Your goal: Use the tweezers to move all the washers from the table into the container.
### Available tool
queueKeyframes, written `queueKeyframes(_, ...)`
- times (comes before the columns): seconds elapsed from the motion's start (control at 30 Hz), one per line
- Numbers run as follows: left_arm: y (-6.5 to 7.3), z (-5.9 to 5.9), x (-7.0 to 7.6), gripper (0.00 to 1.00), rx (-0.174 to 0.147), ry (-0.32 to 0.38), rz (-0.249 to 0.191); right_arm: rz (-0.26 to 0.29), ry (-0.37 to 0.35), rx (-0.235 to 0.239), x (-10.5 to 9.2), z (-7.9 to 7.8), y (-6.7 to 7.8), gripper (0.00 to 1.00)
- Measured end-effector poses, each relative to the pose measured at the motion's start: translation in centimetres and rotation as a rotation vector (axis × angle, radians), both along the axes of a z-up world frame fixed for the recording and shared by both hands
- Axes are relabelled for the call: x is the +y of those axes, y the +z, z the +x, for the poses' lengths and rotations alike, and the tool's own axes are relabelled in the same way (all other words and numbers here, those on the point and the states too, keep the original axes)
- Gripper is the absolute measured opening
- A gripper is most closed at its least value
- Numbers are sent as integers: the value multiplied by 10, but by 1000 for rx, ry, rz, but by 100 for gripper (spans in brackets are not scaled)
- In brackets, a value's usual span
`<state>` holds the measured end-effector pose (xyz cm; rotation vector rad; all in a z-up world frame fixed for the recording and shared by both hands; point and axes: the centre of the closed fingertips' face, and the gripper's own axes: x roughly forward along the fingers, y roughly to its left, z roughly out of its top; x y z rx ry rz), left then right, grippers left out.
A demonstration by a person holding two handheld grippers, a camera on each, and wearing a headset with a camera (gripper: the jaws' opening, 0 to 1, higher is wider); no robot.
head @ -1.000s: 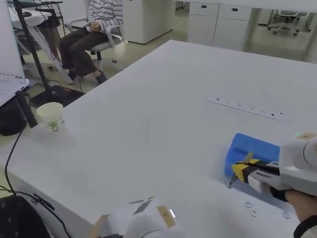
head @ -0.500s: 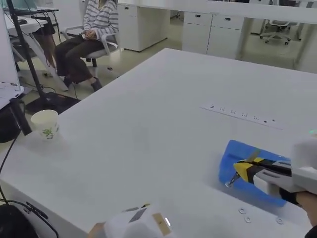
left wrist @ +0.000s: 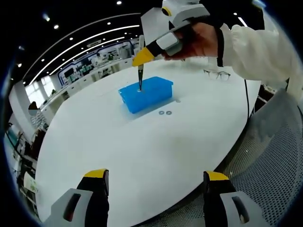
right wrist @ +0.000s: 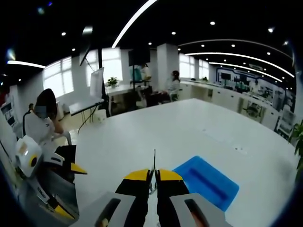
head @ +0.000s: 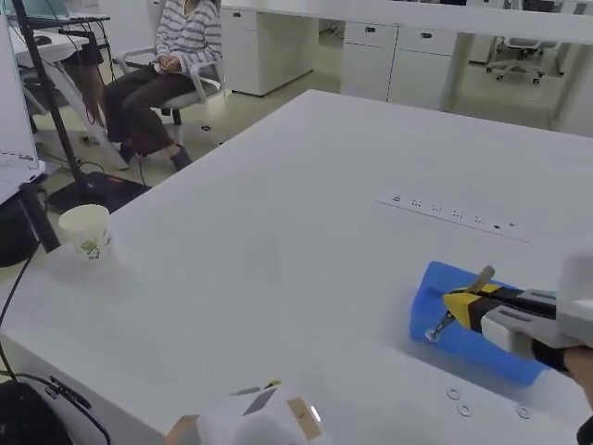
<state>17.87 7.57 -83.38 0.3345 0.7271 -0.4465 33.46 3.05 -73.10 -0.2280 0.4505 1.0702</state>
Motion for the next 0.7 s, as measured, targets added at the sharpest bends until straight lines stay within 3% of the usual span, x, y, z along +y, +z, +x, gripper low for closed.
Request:
queueKeyframes(0.33,-1,0,0,83,3,-1,1,7,-33,-13,-5,21,4,1)
queueKeyframes(0.7,-1,0,1,83,5,7,-1,-12,-54,-35,-5,41,-3,1)
